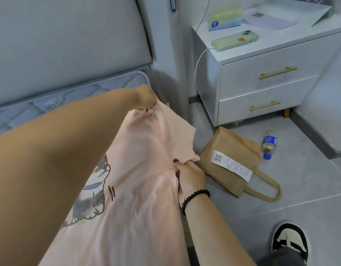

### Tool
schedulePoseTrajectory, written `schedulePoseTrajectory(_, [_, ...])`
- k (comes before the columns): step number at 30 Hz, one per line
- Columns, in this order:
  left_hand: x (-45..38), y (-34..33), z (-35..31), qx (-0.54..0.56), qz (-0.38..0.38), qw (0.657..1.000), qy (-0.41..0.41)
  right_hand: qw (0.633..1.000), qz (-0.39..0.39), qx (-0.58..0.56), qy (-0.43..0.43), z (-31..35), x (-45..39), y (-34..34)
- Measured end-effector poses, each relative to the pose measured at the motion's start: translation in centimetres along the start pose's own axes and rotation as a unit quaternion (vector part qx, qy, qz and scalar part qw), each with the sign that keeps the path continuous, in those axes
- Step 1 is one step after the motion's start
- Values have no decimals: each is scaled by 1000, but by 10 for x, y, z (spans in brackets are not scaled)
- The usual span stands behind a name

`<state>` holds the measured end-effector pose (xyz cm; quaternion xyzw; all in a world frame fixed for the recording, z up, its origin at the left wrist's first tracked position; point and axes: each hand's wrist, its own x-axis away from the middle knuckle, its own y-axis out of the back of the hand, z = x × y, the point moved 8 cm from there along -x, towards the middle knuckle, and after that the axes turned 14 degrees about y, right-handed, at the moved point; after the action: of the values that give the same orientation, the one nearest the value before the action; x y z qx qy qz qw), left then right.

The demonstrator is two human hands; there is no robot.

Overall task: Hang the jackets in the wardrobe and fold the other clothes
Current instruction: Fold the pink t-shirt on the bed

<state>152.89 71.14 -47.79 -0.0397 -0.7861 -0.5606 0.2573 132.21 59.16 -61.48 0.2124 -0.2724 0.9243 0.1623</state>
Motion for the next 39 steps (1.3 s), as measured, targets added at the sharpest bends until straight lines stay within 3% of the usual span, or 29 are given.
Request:
schedulePoseTrajectory(4, [12, -13, -11, 36, 45, 998, -4, 999, -31, -30, -17, -7, 1, 3])
schedulePoseTrajectory(7, [14, -8, -13, 178, 36, 983, 5, 992, -49, 34, 113, 18, 3, 3])
schedulePoseTrajectory(8, [13, -3, -10, 245, 29, 969, 9, 969, -63, 99, 218, 40, 11, 1])
schedulePoseTrajectory(9, [14, 3, -5, 315, 21, 949, 11, 917, -63, 170, 355, 67, 25, -6])
schedulePoseTrajectory(11, [14, 12, 16, 445, 19, 895, 14, 766, 27, 268, 584, 93, 63, -38])
schedulePoseTrajectory(12, [12, 11, 31, 509, 36, 860, 20, 710, 92, 301, 630, 90, 77, -54])
schedulePoseTrajectory(13, [12, 8, 47, 572, 68, 817, 30, 677, 150, 330, 641, 83, 86, -66])
schedulePoseTrajectory(15, [14, -3, 71, 646, 146, 748, 46, 649, 234, 398, 605, 69, 88, -80])
schedulePoseTrajectory(16, [15, -4, 82, 648, 160, 743, 54, 645, 260, 426, 579, 63, 86, -83])
schedulePoseTrajectory(19, [9, 5, 114, 604, 105, 785, 89, 637, 266, 438, 577, 62, 89, -86])
schedulePoseTrajectory(21, [12, 9, 114, 564, 124, 813, 76, 637, 237, 448, 581, 65, 88, -83])
schedulePoseTrajectory(25, [26, 5, 117, 288, 223, 930, 45, 662, 240, 473, 530, 56, 79, -81])
schedulePoseTrajectory(27, [35, 2, 122, 175, 244, 953, 51, 637, 251, 503, 528, 50, 79, -85])
schedulePoseTrajectory(29, [35, 7, 133, 117, 190, 972, 74, 610, 249, 529, 535, 48, 80, -88])
schedulePoseTrajectory(31, [34, 17, 148, 133, 110, 981, 91, 606, 250, 545, 523, 46, 79, -90])
schedulePoseTrajectory(35, [35, 28, 192, 241, 0, 961, 133, 615, 241, 535, 527, 47, 80, -87])
schedulePoseTrajectory(39, [50, 16, 207, 374, -35, 921, 100, 592, 198, 515, 588, 55, 86, -89])
